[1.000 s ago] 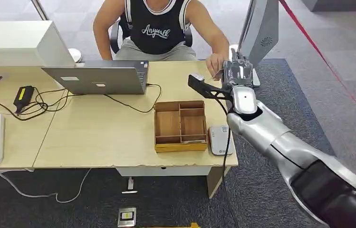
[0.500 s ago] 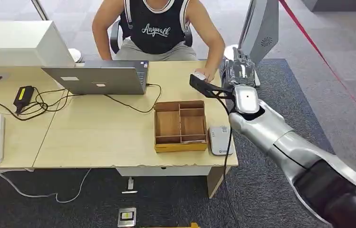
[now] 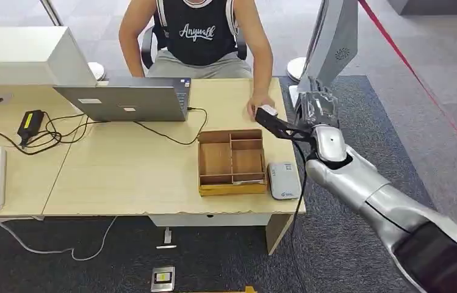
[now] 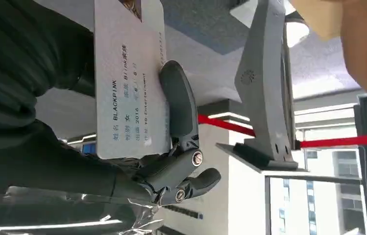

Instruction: Pass the card to the sensor for recognition and then transmit it.

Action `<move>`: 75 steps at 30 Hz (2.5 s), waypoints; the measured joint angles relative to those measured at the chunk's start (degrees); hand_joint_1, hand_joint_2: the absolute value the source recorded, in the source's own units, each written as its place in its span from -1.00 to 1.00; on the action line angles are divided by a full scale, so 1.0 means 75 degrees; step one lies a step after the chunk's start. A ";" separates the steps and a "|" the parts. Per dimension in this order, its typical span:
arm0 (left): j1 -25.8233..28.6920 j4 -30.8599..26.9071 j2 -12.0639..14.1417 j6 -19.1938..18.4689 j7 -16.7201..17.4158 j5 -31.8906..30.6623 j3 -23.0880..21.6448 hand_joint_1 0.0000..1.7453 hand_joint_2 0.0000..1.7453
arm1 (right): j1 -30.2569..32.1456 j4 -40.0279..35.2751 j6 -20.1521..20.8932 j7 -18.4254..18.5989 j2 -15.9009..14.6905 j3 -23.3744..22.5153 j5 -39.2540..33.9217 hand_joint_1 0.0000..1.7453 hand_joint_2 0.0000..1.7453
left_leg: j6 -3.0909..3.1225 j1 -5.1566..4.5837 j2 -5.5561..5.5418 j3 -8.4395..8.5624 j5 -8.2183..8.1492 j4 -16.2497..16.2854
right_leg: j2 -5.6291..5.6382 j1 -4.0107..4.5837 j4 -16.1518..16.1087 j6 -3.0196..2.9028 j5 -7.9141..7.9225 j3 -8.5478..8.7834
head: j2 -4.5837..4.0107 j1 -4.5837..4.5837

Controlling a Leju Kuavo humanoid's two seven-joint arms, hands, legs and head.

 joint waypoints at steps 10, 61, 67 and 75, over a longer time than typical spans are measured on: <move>0.0082 -0.0012 0.0015 0.0160 -0.0041 0.0090 0.0024 -1.00 1.00 | 0.1104 -0.0420 -0.0231 -0.0312 -0.0516 -0.0222 -0.0309 1.00 1.00 | -0.0001 0.0001 0.0002 -0.0003 -0.0001 -0.0001 | 0.0001 0.0000 0.0001 0.0000 0.0000 -0.0001 | 0.0000 0.0000; 0.0069 -0.0015 0.0073 0.0242 -0.0070 0.0009 0.0397 -1.00 1.00 | 0.1643 0.0533 -0.0546 -0.1475 0.0291 -0.0155 -0.1029 1.00 1.00 | -0.0001 0.0001 0.0002 -0.0003 -0.0001 -0.0002 | 0.0001 0.0000 0.0002 -0.0001 0.0000 -0.0001 | -0.0003 0.0000; 0.0071 -0.0015 0.0079 0.0242 -0.0076 0.0009 0.0402 -1.00 1.00 | 0.1684 0.1061 -0.0615 -0.1609 0.0577 -0.0137 -0.1131 1.00 1.00 | -0.0001 0.0001 0.0003 -0.0003 -0.0001 -0.0002 | 0.0001 0.0000 0.0002 -0.0001 0.0000 -0.0001 | -0.0003 0.0003; 0.0071 -0.0015 0.0085 0.0242 -0.0099 0.0009 0.0402 -1.00 1.00 | 0.1683 0.1390 -0.0615 -0.1679 0.0731 -0.0099 -0.1216 1.00 1.00 | -0.0001 0.0000 0.0002 -0.0003 -0.0001 -0.0002 | 0.0001 0.0000 0.0002 -0.0001 0.0000 -0.0001 | 0.0000 0.0000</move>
